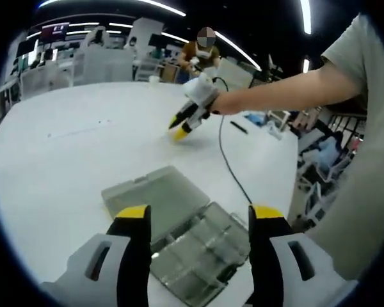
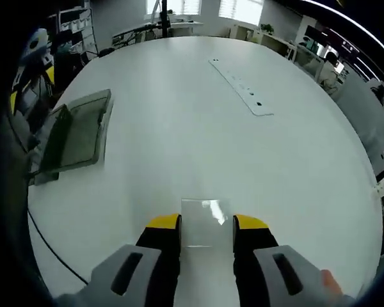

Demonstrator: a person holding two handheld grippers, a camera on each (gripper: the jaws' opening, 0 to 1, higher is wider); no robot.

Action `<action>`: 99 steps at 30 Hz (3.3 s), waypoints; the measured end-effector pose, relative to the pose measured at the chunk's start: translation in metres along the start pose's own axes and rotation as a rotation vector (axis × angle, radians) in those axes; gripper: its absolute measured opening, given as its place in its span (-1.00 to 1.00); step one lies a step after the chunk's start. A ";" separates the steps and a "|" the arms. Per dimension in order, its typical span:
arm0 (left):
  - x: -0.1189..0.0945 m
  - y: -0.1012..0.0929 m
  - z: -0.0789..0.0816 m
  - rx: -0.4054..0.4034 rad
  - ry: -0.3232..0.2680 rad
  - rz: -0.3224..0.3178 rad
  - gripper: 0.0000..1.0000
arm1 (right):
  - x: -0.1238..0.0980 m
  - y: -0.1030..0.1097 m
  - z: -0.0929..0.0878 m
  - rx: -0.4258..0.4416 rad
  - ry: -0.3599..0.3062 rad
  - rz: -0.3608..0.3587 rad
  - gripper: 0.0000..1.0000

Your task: Insert the divider into the dual guide fixture by aligning both edges with the guide slots and pushing it downward to the bottom, including one-sided entry, uneven engagement, binding, and posture correction.

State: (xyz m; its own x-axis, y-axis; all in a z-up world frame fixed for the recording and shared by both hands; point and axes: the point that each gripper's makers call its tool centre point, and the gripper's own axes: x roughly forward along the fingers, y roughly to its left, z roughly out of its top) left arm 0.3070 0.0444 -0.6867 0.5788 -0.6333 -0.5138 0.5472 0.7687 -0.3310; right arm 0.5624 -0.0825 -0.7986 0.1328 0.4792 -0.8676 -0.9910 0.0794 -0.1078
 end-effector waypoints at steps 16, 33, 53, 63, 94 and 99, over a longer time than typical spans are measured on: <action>0.005 -0.007 -0.009 -0.009 0.008 -0.015 0.17 | -0.027 0.069 0.002 -0.133 -0.037 0.029 -0.46; 0.015 -0.017 -0.013 -0.026 0.012 -0.036 0.12 | -0.051 0.133 -0.002 -0.191 -0.059 0.049 -0.46; 0.058 -0.050 0.012 -0.153 -0.009 -0.117 -0.17 | -0.091 0.193 0.017 -0.177 -0.140 0.035 -0.46; 0.069 -0.062 0.025 -0.302 -0.041 -0.160 -0.37 | -0.103 0.218 0.036 -0.204 -0.185 0.027 -0.46; 0.065 -0.073 0.017 -0.592 -0.081 -0.224 -0.83 | -0.116 0.237 0.062 -0.223 -0.253 0.009 -0.46; 0.066 -0.073 0.018 -0.607 -0.087 -0.227 -0.85 | -0.117 0.236 0.060 -0.215 -0.254 0.004 -0.46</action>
State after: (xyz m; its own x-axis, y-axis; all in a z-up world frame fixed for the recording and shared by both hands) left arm 0.3159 -0.0553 -0.6823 0.5495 -0.7712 -0.3214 0.2378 0.5132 -0.8247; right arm 0.3137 -0.0670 -0.6936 0.1017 0.6841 -0.7222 -0.9689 -0.0967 -0.2280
